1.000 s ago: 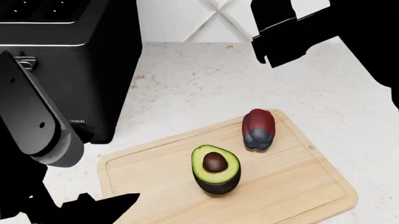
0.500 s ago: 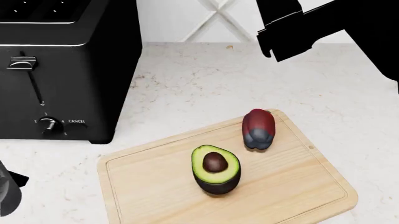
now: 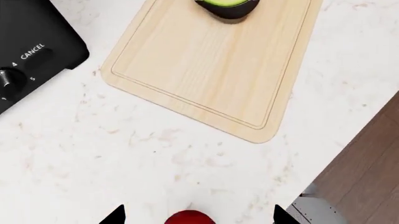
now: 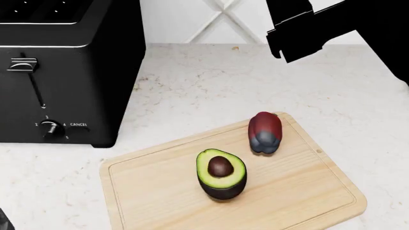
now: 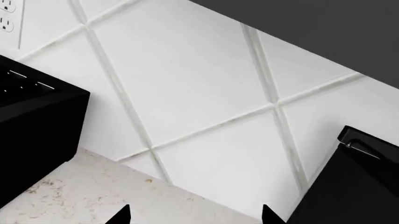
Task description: Place the avocado, onion, tomato and bell pepper on the cutting board.
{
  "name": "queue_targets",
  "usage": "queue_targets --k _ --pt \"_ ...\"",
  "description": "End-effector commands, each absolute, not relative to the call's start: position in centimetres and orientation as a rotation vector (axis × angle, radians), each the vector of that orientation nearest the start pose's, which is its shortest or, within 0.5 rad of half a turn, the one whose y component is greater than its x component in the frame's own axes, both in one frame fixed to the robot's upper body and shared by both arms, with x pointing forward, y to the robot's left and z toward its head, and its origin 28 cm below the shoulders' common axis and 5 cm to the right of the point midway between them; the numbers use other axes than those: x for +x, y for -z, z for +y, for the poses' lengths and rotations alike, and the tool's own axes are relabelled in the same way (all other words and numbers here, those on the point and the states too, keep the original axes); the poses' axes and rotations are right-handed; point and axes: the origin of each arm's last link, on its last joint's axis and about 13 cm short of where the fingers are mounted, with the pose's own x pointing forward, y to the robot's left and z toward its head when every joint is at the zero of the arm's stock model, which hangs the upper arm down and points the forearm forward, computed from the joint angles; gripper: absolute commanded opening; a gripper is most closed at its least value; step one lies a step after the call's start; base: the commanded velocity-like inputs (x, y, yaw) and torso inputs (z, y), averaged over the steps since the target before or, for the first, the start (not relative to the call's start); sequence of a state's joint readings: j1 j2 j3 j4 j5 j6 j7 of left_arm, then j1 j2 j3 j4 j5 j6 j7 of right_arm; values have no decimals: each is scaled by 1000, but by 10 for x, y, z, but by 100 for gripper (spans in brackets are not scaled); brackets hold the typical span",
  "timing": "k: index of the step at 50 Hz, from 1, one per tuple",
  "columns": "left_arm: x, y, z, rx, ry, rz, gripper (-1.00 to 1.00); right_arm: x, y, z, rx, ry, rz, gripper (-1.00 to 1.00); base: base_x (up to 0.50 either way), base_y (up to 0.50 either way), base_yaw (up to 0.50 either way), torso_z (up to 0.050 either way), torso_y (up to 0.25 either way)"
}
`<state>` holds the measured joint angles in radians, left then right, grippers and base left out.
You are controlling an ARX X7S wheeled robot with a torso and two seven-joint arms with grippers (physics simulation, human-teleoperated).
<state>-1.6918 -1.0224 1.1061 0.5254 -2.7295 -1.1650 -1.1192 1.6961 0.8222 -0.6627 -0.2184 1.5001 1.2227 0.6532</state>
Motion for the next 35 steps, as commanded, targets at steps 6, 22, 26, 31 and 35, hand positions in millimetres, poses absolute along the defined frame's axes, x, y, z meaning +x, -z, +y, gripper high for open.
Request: queue_targets --k 6,22,26,31,35 --pt "138 -310 245 424 676 826 100 243 -390 -153 -357 -154 -86 100 0 0 0 0 0" --pt "148 -290 247 404 668 853 100 241 -387 -155 -352 -148 -83 100 0 0 0 0 0" --pt "152 -281 248 402 665 860 100 242 -386 -155 -351 -148 -81 100 0 0 0 0 0" --pt "155 -277 249 406 655 864 100 241 -386 -156 -351 -146 -80 100 0 0 0 0 0" --pt "157 -273 251 403 643 869 100 241 -386 -156 -351 -145 -81 100 0 0 0 0 0"
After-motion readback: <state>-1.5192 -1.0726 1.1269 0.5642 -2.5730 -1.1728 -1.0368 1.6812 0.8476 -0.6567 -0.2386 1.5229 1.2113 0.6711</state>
